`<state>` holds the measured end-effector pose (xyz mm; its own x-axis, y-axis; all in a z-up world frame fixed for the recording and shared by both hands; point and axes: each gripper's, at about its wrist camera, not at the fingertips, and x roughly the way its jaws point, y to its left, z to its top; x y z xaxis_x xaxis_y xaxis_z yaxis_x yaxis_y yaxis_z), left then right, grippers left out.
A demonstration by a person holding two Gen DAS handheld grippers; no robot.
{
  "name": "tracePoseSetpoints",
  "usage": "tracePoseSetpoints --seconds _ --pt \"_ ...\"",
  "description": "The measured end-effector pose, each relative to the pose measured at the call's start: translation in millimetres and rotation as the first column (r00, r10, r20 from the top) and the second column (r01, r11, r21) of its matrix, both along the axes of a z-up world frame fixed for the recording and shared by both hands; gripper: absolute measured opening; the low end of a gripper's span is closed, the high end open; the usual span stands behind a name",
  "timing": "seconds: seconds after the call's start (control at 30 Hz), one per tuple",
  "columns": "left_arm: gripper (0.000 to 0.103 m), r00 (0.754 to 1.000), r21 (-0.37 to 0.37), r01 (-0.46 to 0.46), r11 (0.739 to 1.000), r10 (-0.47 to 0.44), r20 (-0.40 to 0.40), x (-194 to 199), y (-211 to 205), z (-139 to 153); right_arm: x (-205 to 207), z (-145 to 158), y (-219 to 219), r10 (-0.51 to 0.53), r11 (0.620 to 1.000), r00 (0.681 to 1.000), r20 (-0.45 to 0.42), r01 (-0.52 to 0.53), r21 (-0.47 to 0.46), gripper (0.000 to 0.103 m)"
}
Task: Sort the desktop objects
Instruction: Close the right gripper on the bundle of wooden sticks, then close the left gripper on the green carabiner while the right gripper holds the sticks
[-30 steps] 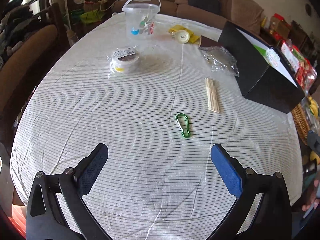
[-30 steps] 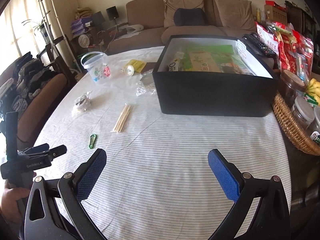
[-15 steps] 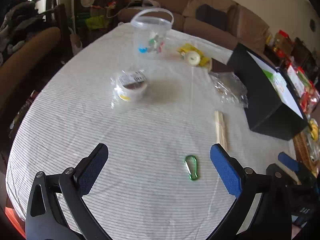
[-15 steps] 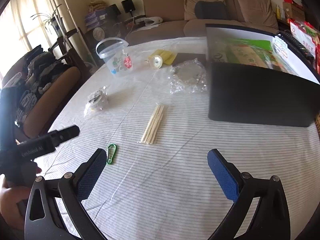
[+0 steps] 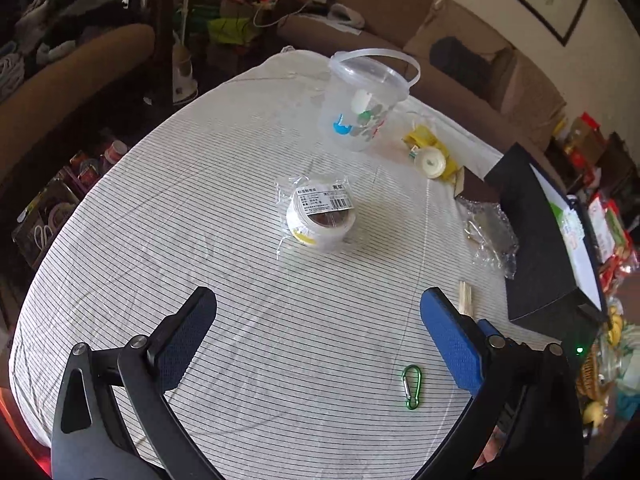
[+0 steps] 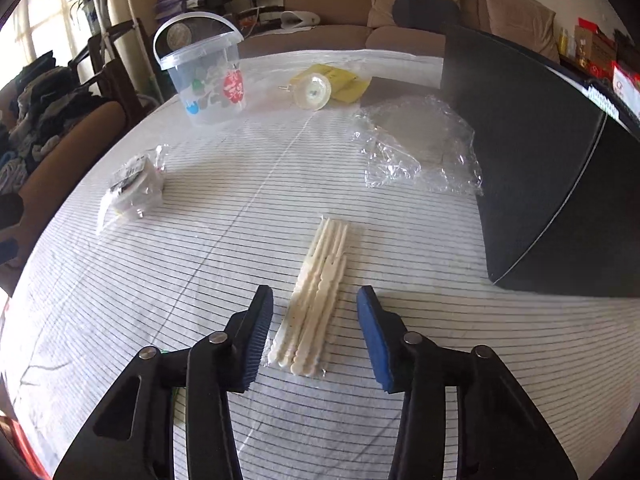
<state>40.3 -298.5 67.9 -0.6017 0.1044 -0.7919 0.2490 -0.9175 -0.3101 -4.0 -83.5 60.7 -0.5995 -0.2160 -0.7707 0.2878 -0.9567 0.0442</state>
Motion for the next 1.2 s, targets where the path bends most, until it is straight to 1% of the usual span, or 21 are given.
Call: tracePoseSetpoints --seconds 0.03,0.07,0.1,0.13,0.23,0.3,0.37,0.4,0.43,0.5,0.57,0.63,0.67,0.7,0.73,0.77,0.8,0.83,0.9,1.0,1.2 --pt "0.102 1.0 -0.008 0.017 1.0 -0.017 0.006 -1 5 -1 1 0 -3 0.014 1.0 1.0 -0.011 -0.013 0.028 0.03" --pt "0.102 0.999 -0.022 0.034 0.999 -0.034 0.012 -1 10 -2 2 -1 -5 0.032 0.999 0.999 -0.022 -0.031 0.044 0.02" --pt "0.102 0.999 -0.038 0.051 0.998 -0.051 0.017 -2 16 -2 3 -1 -6 0.046 0.998 0.998 -0.031 -0.045 0.051 0.016" --pt "0.102 0.998 -0.045 0.066 0.997 -0.065 0.021 -2 20 -3 4 -1 -6 0.053 0.997 0.998 -0.038 -0.051 0.055 0.014" --pt "0.102 0.993 -0.028 0.106 0.994 -0.105 0.047 -3 34 -12 9 6 2 0.048 0.998 0.996 -0.069 -0.046 0.039 0.013" --pt "0.101 0.984 -0.042 0.16 0.986 -0.156 0.088 -4 51 -22 12 14 11 0.046 0.999 0.997 -0.068 -0.046 -0.005 0.013" --pt "0.091 0.972 -0.07 0.212 0.975 -0.202 0.123 -3 69 -31 16 24 21 0.053 0.997 0.996 -0.065 -0.057 -0.051 0.013" --pt "0.081 0.964 -0.079 0.239 0.968 -0.227 0.141 -3 79 -36 19 31 25 0.059 0.996 0.996 -0.069 -0.063 -0.063 0.013" --pt "0.074 0.954 -0.089 0.267 0.96 -0.25 0.162 -2 88 -42 23 38 30 0.063 0.995 0.995 -0.075 -0.068 -0.073 0.013" --pt "0.071 0.938 -0.11 0.305 0.946 -0.278 0.204 -1 104 -53 32 52 40 0.073 0.991 0.995 -0.071 -0.081 -0.11 0.013" --pt "0.071 0.931 -0.126 0.323 0.938 -0.292 0.22 2 116 -61 41 65 50 0.084 0.984 0.995 -0.061 -0.093 -0.152 0.013" --pt "0.069 0.93 -0.159 0.335 0.929 -0.299 0.212 3 125 -64 52 77 57 0.098 0.98 0.993 -0.067 -0.108 -0.169 0.014" --pt "0.066 0.932 -0.173 0.336 0.926 -0.3 0.206 4 129 -65 56 82 61 0.106 0.977 0.992 -0.07 -0.117 -0.176 0.014" --pt "0.059 0.934 -0.189 0.334 0.924 -0.297 0.198 4 131 -66 60 86 64 0.11 0.975 0.991 -0.074 -0.122 -0.184 0.014" --pt "0.054 0.936 -0.2 0.334 0.921 -0.298 0.189 4 132 -66 64 89 66 0.113 0.973 0.991 -0.077 -0.126 -0.193 0.014" --pt "0.052 0.936 -0.21 0.335 0.918 -0.301 0.18 5 133 -66 67 92 68 0.115 0.971 0.99 -0.079 -0.129 -0.201 0.014" --pt "0.04 0.937 -0.212 0.339 0.917 -0.307 0.17 5 133 -65 68 94 71 0.115 0.969 0.99 -0.079 -0.13 -0.21 0.014" --pt "0.016 0.936 -0.197 0.341 0.919 -0.313 0.159 6 131 -64 69 95 73 0.115 0.966 0.99 -0.078 -0.13 -0.221 0.014" --pt "0.017 0.936 -0.14 0.34 0.93 -0.32 0.145 6 124 -63 70 95 77 0.114 0.962 0.99 -0.079 -0.13 -0.239 0.014" --pt "0.017 0.94 -0.084 0.329 0.941 -0.318 0.124 5 112 -59 70 94 82 0.112 0.956 0.991 -0.08 -0.129 -0.265 0.014" --pt "0.017 0.952 -0.012 0.305 0.952 -0.305 -0.004 5 93 -24 71 98 89 0.116 0.941 0.989 -0.092 -0.139 -0.307 0.014"
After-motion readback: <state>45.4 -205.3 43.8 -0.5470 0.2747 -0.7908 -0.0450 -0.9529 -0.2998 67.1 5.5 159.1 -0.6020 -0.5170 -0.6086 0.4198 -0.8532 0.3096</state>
